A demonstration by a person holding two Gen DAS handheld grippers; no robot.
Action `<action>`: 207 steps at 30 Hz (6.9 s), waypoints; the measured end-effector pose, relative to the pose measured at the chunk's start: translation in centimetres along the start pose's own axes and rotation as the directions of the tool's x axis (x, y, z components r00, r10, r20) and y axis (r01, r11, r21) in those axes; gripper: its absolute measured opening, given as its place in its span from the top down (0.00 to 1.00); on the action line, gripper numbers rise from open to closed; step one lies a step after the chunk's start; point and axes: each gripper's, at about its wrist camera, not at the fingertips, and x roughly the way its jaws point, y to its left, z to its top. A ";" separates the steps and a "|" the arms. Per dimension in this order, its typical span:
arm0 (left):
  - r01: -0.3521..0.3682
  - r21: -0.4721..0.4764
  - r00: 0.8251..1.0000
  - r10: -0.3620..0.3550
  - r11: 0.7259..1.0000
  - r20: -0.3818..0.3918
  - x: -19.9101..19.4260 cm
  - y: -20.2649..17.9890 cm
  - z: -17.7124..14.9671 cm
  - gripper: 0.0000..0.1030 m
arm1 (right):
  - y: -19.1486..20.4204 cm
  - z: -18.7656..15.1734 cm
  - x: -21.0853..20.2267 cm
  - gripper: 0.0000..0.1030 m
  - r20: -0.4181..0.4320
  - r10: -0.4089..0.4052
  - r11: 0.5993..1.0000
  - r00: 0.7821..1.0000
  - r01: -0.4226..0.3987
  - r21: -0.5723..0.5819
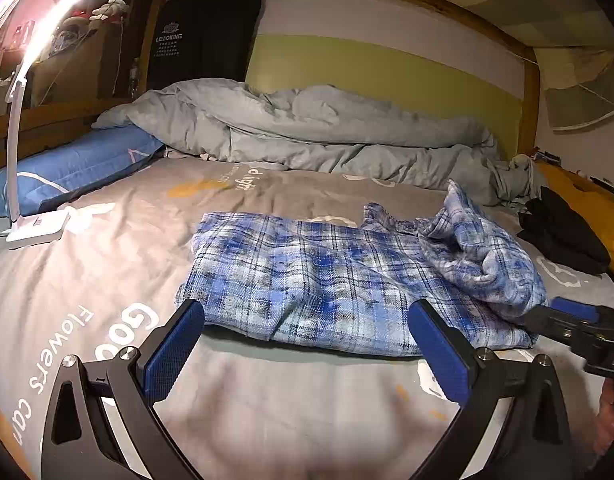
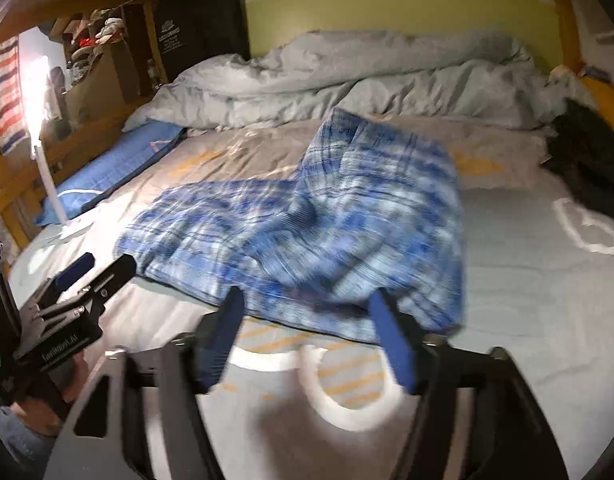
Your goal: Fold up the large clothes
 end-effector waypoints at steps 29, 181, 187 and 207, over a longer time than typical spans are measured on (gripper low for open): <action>0.031 -0.473 0.958 -0.161 0.880 -0.236 9.4 11.0 0.3 0.70 | -5.1 -1.2 -4.3 0.01 0.186 -0.297 0.952 0.937 0.305 -0.015; 0.299 -0.088 0.939 -0.309 0.950 -0.151 6.3 -8.0 -0.9 0.16 | -13.4 4.9 3.9 0.10 -0.165 0.199 0.928 0.966 -0.131 0.349; 0.331 -0.132 0.928 -0.347 0.934 -0.132 6.3 -7.6 3.1 0.16 | -14.3 3.9 5.7 0.10 -0.158 0.216 0.893 0.963 -0.130 0.430; 0.407 -0.455 0.722 -0.584 0.792 -0.370 17.4 -6.8 0.7 0.34 | -14.9 1.7 9.0 0.57 -0.033 0.362 0.832 0.932 -0.306 0.463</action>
